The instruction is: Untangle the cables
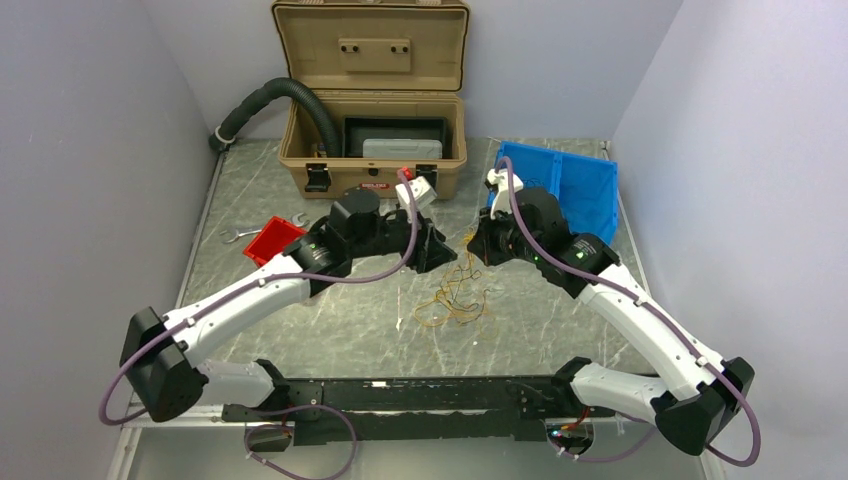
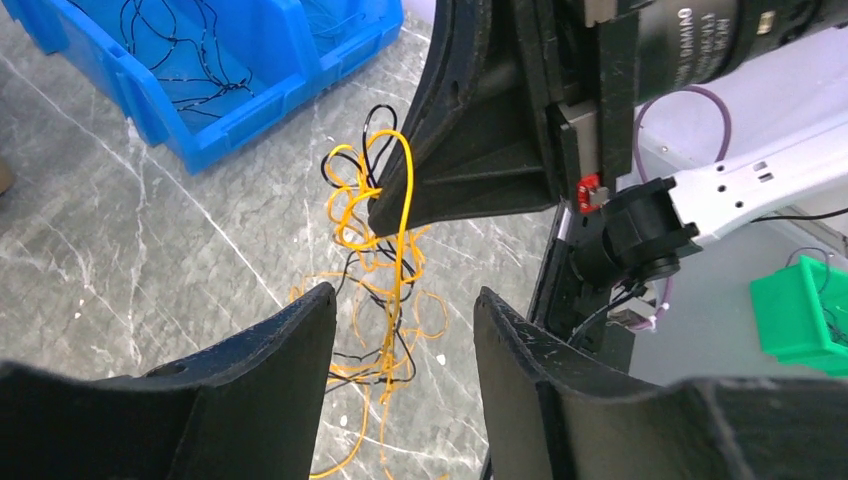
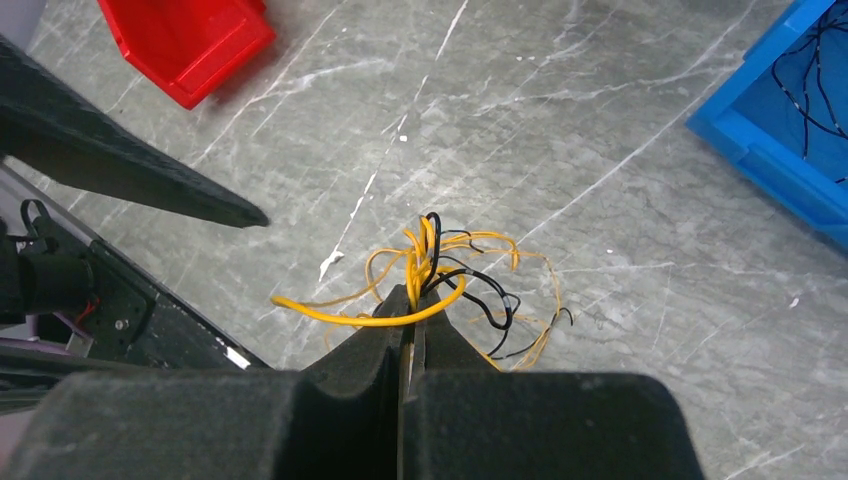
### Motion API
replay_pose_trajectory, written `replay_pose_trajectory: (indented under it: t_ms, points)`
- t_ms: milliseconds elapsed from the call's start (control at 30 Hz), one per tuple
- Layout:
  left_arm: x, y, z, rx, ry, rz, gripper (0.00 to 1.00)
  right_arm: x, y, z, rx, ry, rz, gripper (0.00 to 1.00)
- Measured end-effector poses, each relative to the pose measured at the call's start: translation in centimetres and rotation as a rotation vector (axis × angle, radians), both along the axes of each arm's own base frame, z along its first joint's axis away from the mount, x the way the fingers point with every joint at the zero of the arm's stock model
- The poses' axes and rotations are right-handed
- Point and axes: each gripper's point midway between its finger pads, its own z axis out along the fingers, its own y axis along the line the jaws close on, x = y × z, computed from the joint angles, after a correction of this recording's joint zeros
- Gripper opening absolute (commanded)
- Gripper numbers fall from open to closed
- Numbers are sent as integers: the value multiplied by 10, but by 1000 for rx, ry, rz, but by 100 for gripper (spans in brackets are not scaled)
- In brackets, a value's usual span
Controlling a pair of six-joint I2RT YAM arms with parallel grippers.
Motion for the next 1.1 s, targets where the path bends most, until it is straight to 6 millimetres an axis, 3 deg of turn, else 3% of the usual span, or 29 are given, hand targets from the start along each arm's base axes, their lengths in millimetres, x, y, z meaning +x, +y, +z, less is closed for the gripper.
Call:
replay_pose_trajectory:
  t_ms: [233,333,367,400,500,633,700,967,1100]
  points:
    - [9,-21,-10,39,-1,-1,52,0,2,5,11,-6,7,0]
    - [13,-30,-15,56,0,0,24,0,2,6,12,-7,8,0]
    - [15,-33,-17,62,3,4,4,0,2,6,12,-7,8,0]
    - [19,-35,-20,71,8,12,0,0,2,6,12,-7,8,0]
    - [31,-35,-30,104,19,76,0,0,1,6,10,-12,6,2]
    - [45,-23,-33,132,15,180,0,0,-2,10,19,-29,-6,52]
    - [46,-20,-30,132,4,197,0,-1,-4,9,26,-44,-11,64]
    - [34,-14,-4,167,-78,111,0,-12,-14,-20,44,-80,-17,74]
    - [28,-13,17,174,-140,59,0,-14,-18,-18,77,-135,-27,74]
